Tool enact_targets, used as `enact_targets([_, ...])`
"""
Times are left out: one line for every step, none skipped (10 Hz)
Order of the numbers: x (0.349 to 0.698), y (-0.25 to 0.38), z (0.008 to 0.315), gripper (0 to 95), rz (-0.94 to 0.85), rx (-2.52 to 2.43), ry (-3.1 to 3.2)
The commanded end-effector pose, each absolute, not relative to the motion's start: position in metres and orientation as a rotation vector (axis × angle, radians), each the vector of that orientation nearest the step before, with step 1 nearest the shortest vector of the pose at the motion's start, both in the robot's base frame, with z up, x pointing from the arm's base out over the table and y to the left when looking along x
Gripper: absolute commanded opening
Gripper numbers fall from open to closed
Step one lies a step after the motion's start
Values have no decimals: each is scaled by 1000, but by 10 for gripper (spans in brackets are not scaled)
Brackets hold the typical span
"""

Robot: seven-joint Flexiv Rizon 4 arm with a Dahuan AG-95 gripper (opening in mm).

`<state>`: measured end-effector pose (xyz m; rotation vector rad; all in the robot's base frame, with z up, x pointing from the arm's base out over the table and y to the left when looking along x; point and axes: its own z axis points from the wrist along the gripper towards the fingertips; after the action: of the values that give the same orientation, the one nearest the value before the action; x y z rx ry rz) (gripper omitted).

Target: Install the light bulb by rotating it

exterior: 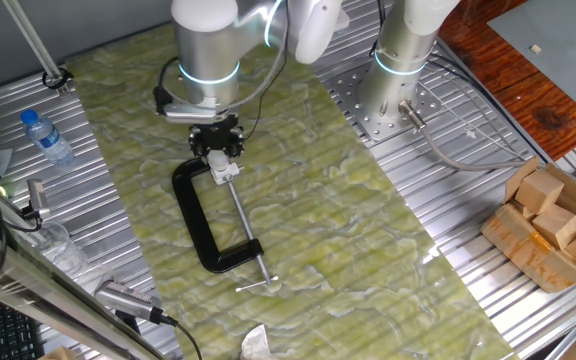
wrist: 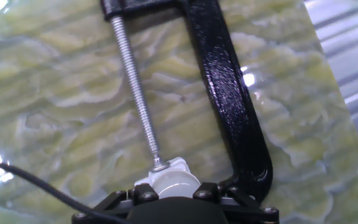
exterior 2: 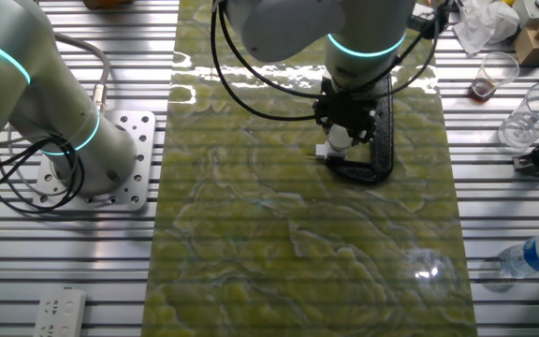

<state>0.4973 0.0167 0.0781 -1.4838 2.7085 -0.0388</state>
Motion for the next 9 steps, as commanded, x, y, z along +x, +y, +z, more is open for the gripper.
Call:
enact_targets([497, 16, 78, 0, -15, -1025, 2938])
enact_targets([497, 16, 78, 0, -21, -896, 2985])
enact_targets([497, 16, 78, 0, -22, -764, 3019])
enact_targets([496, 16, 78, 0, -17, -705, 3032])
enact_targets([495, 15, 77, 0, -10, -612, 3056])
enact_targets([495, 15, 77, 0, -7, -566, 3071])
enact_targets([495, 14, 76, 0, -3, -465, 3086])
enact_targets([494, 14, 76, 0, 0, -389, 3093])
enact_targets([494, 14, 76, 0, -2, -336, 3097])
